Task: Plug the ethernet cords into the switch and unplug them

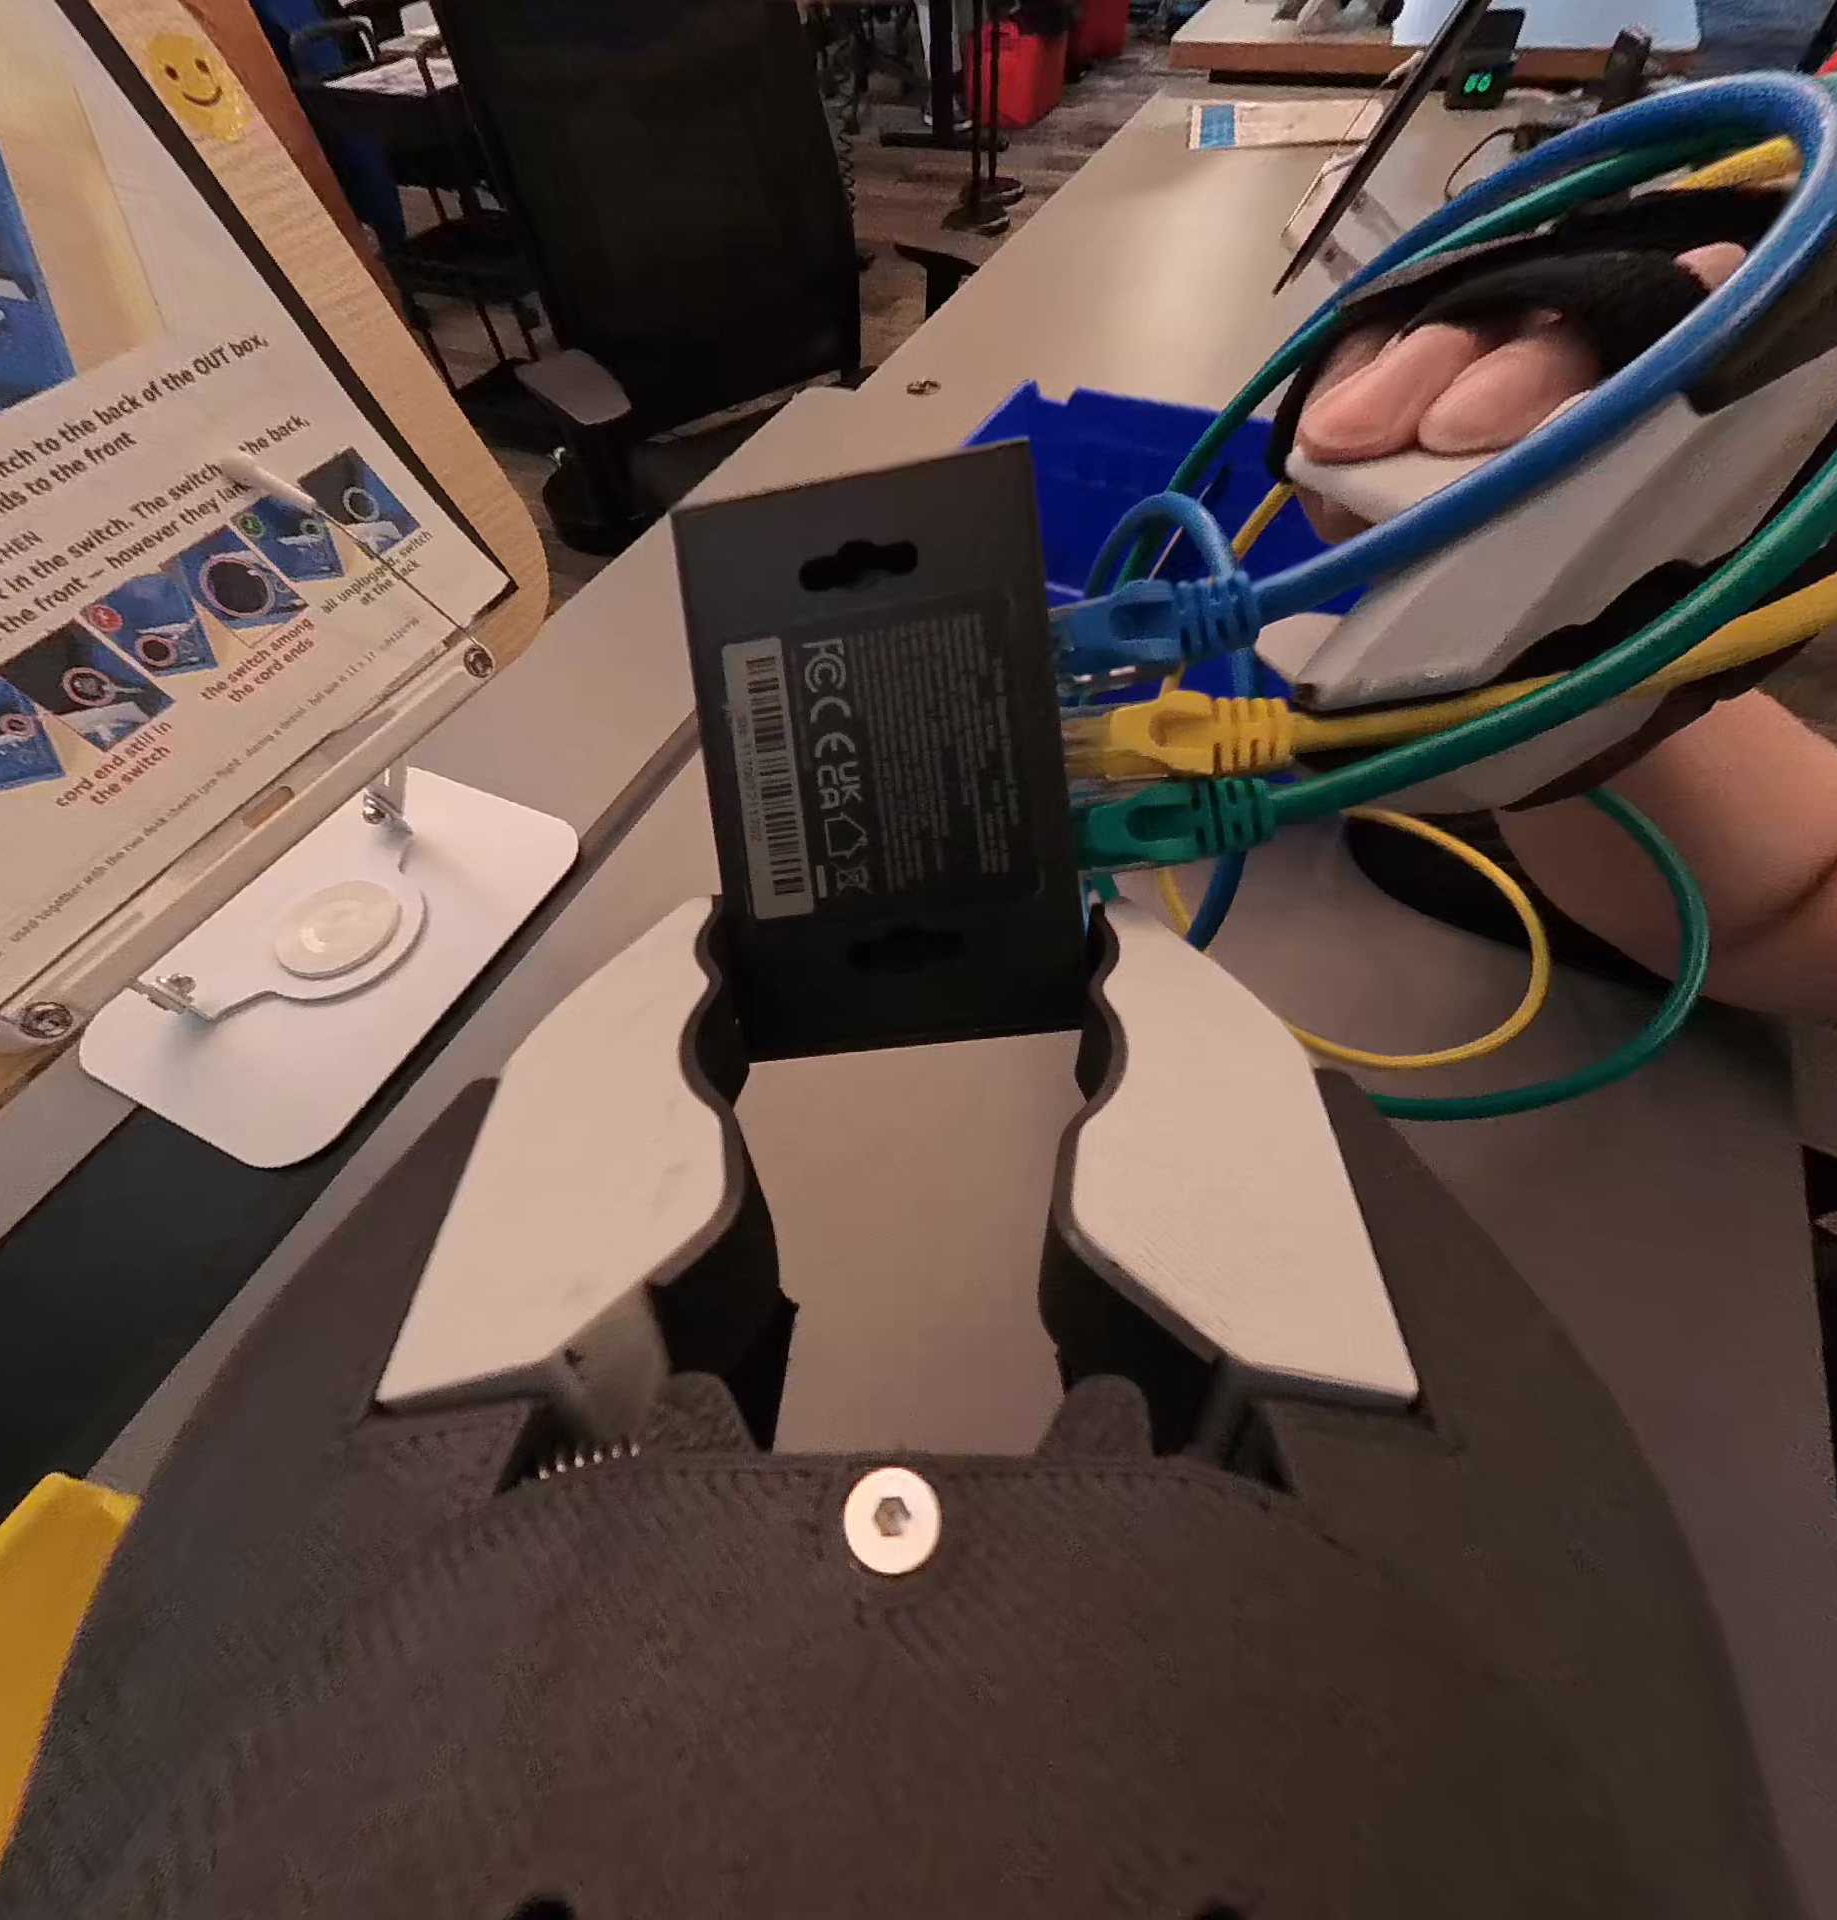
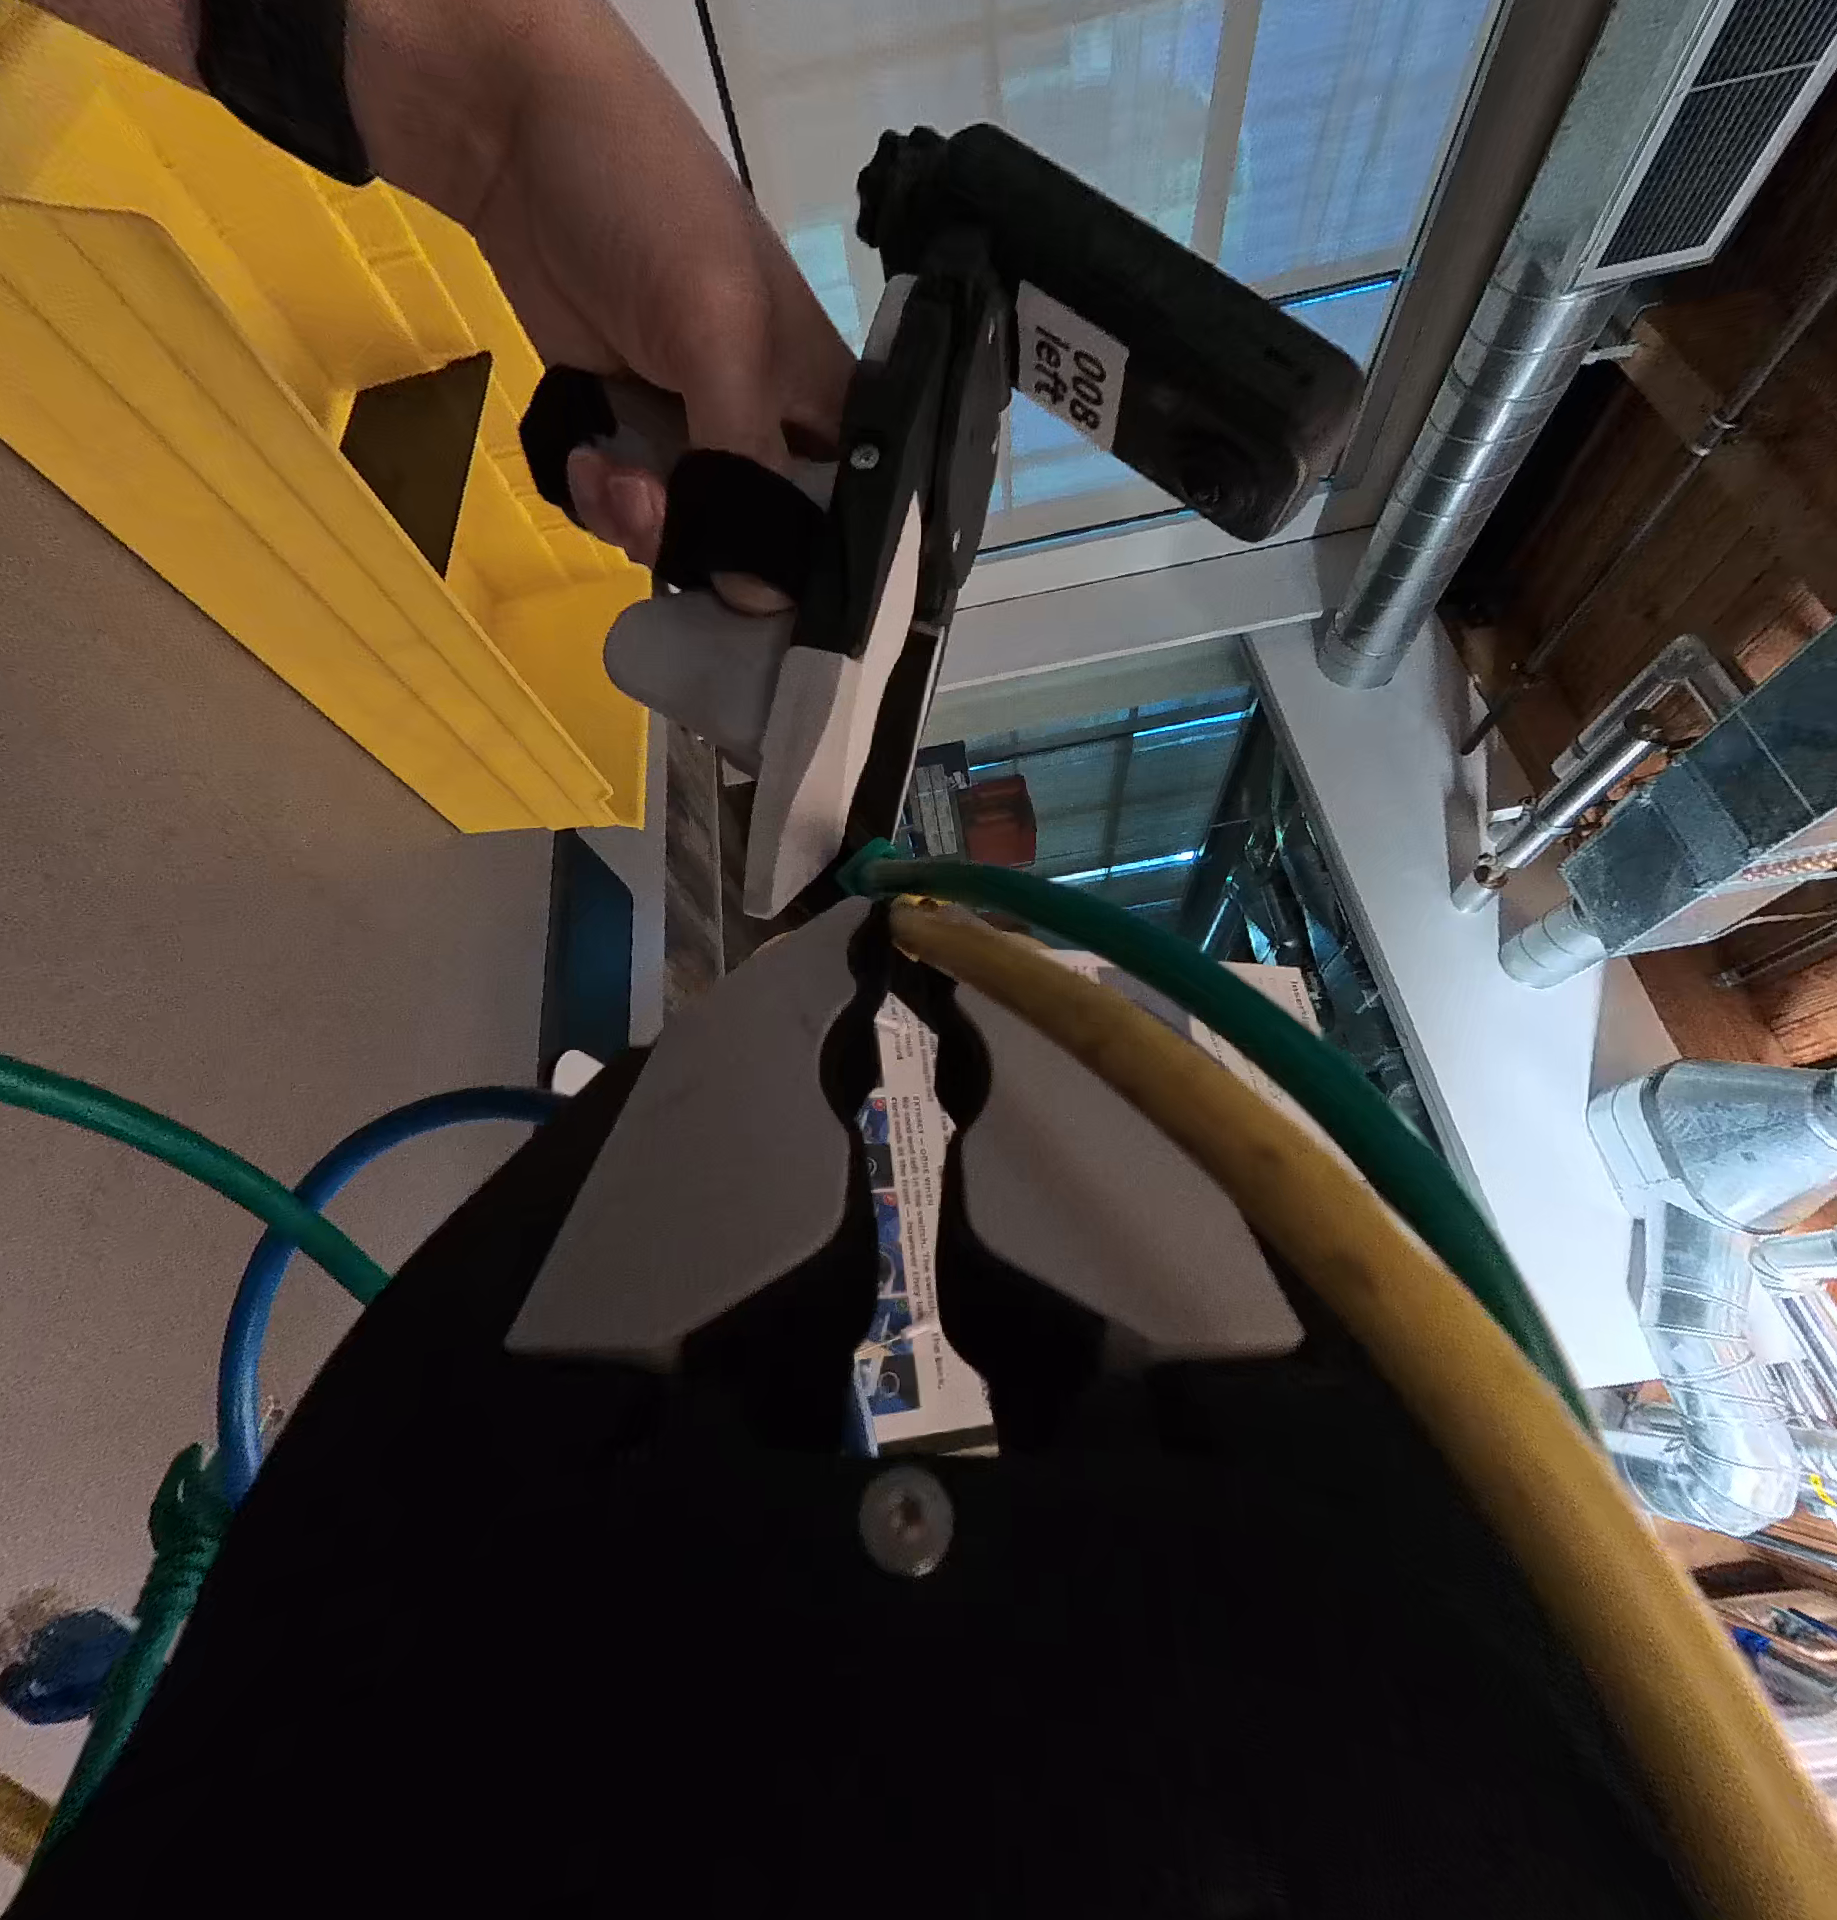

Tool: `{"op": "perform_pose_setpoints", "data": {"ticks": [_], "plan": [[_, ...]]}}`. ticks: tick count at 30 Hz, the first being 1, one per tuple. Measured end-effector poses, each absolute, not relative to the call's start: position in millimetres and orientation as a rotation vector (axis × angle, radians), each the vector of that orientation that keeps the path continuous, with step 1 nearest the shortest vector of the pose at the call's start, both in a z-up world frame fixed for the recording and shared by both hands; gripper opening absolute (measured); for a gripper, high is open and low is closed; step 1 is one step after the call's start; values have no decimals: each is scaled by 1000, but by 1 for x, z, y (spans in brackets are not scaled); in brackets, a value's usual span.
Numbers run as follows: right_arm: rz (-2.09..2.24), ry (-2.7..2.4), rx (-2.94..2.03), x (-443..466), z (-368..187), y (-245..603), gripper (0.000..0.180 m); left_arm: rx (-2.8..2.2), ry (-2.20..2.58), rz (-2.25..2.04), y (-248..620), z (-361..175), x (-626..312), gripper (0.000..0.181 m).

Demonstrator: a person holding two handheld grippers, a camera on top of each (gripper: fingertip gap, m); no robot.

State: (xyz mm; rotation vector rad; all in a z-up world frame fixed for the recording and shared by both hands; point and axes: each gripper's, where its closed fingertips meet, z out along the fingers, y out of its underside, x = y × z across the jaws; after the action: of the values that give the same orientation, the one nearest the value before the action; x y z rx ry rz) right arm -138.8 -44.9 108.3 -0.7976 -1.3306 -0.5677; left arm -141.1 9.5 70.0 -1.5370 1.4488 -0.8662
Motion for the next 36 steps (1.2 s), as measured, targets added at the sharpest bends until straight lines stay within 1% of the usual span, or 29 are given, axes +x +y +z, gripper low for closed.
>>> {"op": "perform_pose_setpoints", "data": {"ticks": [1, 10, 18, 29, 33, 34, 35, 36], "plan": [[-566, -1329, -802, -139, 108, -44, 6, -1543, 1450, -861, 10, 69, -142, 62], [-482, -1250, -850, -133, 113, -38, 7, -1517, 1371, -900, 15, 76, -134, 62], [-319, -955, -1026, -118, 134, -22, 7, -1366, 1099, -950, 30, 108, -127, 61], [-66, -764, -1075, -117, 147, -25, 7, -1243, 1020, -980, 24, 121, -126, 61], [5, -758, -1079, -115, 151, -29, 11, -1216, 1030, -955, 20, 122, -124, 61], [-9, -768, -1075, -115, 150, -30, 11, -1205, 1028, -940, 20, 123, -125, 62], [-31, -779, -1070, -116, 149, -29, 6, -1203, 1032, -929, 20, 122, -125, 61], [-43, -786, -1063, -116, 148, -30, 11, -1205, 1043, -923, 20, 121, -126, 61]]}}
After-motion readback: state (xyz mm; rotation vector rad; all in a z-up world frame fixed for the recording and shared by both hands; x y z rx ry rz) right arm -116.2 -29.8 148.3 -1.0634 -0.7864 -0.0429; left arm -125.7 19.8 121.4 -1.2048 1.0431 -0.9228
